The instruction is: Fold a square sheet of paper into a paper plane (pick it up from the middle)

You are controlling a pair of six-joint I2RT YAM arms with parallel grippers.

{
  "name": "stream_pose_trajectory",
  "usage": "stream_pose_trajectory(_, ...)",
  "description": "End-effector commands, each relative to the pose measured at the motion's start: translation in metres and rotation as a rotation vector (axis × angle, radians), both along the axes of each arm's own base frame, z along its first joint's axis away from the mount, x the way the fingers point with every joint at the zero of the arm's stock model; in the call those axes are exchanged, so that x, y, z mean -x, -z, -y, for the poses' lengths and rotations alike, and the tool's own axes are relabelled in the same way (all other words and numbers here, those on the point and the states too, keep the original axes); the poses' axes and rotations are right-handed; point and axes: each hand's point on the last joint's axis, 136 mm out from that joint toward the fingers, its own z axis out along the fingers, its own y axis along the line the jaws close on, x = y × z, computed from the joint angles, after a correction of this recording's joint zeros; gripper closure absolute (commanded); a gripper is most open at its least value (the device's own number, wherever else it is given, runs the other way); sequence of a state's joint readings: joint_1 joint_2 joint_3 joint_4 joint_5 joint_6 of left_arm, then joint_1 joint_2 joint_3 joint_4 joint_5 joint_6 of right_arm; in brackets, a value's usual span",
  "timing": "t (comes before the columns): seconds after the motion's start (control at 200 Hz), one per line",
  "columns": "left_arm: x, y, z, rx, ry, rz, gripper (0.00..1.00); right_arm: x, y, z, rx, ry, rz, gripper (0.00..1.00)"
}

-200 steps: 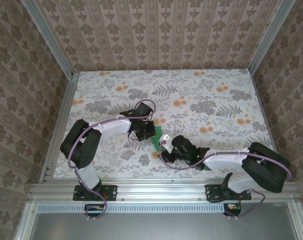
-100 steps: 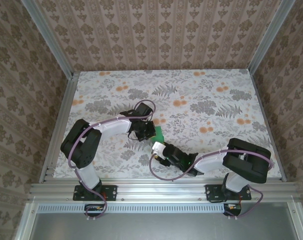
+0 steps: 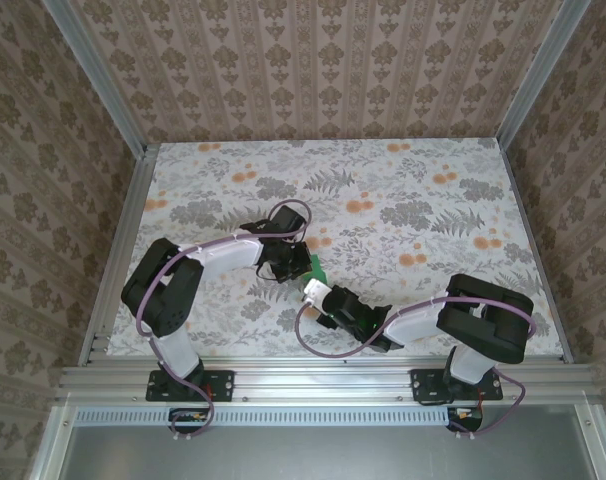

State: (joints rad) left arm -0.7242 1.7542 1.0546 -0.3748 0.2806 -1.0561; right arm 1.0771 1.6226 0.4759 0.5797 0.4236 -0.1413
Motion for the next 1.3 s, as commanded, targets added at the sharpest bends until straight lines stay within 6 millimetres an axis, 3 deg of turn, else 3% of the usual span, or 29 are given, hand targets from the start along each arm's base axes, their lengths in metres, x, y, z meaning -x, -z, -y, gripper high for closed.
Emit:
stream_pose_trajectory(0.0,-0.001,-0.007,0.002,-0.005,-0.012,-0.001,0.97,0.001,0.001,0.004,-0.081,0.049,-0.039,0.93)
stream_pose_trajectory(0.155,-0.006,-0.02,0.0,-0.001,-0.021,0.043,0.78,0.0,0.003,0.012,-0.202,0.103,-0.15,1.0)
stream_pose_trajectory(0.3,-0.01,-0.036,-0.006,0.004,-0.031,0.092,0.49,0.002,0.003,0.013,-0.332,0.108,-0.296,1.0)
stream_pose_trajectory(0.495,-0.012,-0.058,-0.018,0.014,-0.053,0.194,0.32,0.0,-0.001,0.017,-0.545,0.146,-0.517,1.0)
stream_pose_trajectory(0.645,-0.011,-0.072,-0.022,0.042,-0.043,0.278,0.32,-0.005,0.002,0.019,-0.682,0.192,-0.686,1.0)
stream_pose_trajectory(0.9,-0.002,-0.069,-0.003,0.078,0.034,0.301,0.48,-0.012,0.016,0.03,-0.904,0.311,-0.893,1.0)
stream_pose_trajectory(1.295,-0.009,-0.05,0.037,0.097,0.107,0.241,0.58,-0.011,0.045,0.059,-0.906,0.512,-0.948,1.0)
